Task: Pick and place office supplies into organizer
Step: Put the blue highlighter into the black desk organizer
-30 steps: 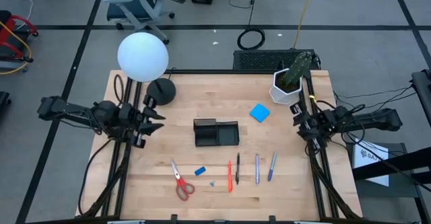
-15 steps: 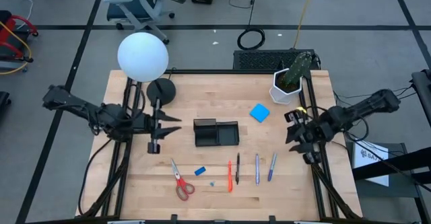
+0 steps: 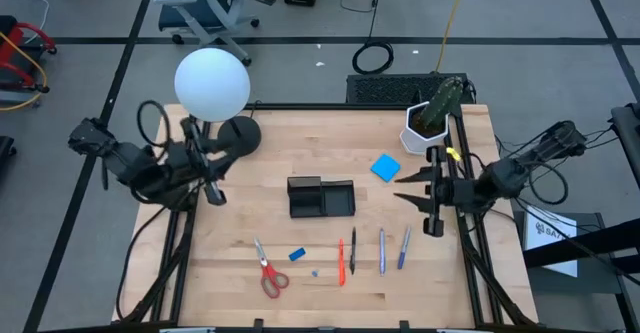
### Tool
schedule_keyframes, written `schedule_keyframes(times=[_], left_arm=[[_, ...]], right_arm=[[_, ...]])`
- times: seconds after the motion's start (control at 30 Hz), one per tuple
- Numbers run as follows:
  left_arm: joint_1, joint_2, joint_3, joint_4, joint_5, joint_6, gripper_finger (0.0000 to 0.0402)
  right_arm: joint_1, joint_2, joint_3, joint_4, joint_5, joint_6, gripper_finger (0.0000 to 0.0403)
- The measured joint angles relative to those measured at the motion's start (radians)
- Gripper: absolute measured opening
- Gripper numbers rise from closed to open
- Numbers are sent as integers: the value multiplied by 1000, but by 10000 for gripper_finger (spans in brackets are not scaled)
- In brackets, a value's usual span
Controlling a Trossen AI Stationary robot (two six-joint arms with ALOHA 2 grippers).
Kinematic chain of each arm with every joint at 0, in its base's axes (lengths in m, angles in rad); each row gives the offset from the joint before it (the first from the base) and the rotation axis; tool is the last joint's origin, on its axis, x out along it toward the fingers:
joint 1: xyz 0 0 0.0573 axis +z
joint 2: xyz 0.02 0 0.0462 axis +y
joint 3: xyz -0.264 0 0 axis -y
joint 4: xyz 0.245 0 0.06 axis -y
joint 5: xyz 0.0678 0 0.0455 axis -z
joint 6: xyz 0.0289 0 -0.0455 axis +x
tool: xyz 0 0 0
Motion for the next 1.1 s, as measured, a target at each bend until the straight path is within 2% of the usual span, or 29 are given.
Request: schedule_keyframes(times=[0.2,0.5,0.8,1.1], left_arm=[[-28,-3,25,-2,-7,21,104],[-29,1,24,-6,-6,15,104],[-29,1,24,-6,-2,15,104],[-29,1,23,-5,-2,15,104]], right_arm=[[43,45,190,-316,194,105,105],[46,149,412,-843,192,368,105],[3,252,474,-1069,-94,425,105],[-65,391,474,-1298,-247,421,105]])
